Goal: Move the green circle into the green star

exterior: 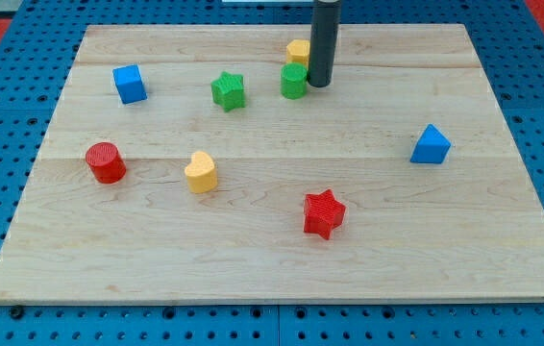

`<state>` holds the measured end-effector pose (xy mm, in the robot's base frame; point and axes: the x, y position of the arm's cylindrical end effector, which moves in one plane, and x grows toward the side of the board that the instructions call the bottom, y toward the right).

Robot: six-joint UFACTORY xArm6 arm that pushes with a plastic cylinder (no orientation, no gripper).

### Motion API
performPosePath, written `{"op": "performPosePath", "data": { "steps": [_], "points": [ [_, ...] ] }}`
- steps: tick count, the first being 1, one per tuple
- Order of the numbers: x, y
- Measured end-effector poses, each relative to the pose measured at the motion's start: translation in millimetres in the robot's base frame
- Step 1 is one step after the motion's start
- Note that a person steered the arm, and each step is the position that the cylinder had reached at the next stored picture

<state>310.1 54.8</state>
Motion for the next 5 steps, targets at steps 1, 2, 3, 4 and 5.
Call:
{"op": "performPosePath", "data": {
  "steps": [1, 2, 3, 4, 5],
  "points": [
    [2, -7],
    [12, -38],
    [12, -46],
    [12, -46],
    [12, -48]
  ]
}}
